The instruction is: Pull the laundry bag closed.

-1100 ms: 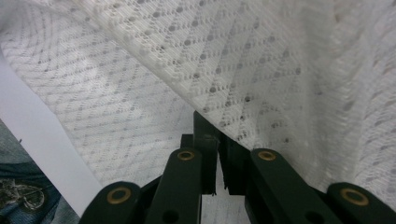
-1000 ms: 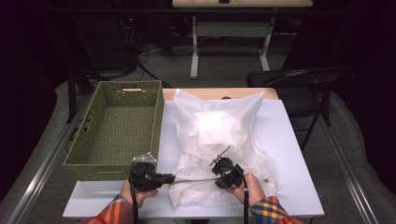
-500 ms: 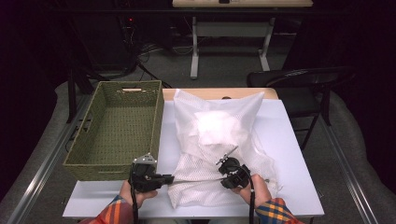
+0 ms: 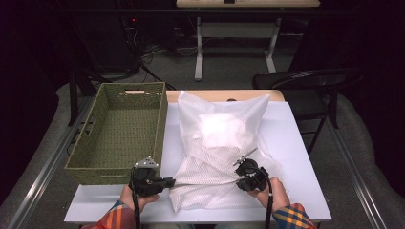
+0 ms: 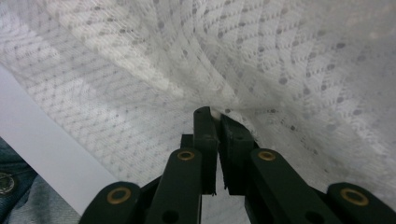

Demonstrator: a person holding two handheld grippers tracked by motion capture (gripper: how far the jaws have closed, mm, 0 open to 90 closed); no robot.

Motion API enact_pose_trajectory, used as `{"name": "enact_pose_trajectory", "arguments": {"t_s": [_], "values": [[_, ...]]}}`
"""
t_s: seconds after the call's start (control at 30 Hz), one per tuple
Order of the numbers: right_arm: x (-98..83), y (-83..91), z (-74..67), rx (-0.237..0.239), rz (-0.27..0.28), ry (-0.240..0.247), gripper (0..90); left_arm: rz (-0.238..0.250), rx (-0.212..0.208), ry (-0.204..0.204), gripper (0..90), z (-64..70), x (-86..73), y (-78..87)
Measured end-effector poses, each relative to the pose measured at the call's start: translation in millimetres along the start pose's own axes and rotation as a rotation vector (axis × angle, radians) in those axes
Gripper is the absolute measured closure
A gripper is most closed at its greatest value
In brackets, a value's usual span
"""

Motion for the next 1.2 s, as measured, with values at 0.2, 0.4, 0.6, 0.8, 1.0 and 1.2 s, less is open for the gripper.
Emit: {"name": "enact_pose_trajectory", "arguments": {"t_s": [0.2,0.4,0.6,0.8,1.0,1.2], "values": [[-3.9,1.1,4.1,-0.006,-0.005,0.000,86.6,0.005,-0.007,-0.018,87.1,-0.3,1.0,1.3],[-8.0,0.3,8.1,-0.014,-0.020,-0.014,86.6,0.009,0.000,-0.023,87.1,-1.4,2.8,3.1],[-15.4,5.1,18.2,-0.004,-0.008,-0.039,86.6,0.017,0.011,-0.024,87.1,-3.7,5.7,4.1],[-27.0,8.3,27.7,-0.015,-0.005,-0.076,86.6,0.030,0.005,-0.014,87.2,-4.3,6.8,4.9],[-32.0,12.2,32.7,-0.029,0.002,-0.080,86.7,0.030,0.012,-0.012,87.1,-5.4,7.0,5.6],[-34.5,15.1,36.0,-0.036,0.007,-0.090,86.7,0.030,0.014,-0.008,87.1,-7.0,5.4,7.3]]}}
Point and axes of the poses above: each handheld gripper's, and its own axes: y roughly backward along the jaws, x roughly out of its top, z roughly to its right, the point moved 6 cm from there along -y, roughly forward along the jaws, and after that the axes turned 5 degrees about -z, right-handed, at the moved point
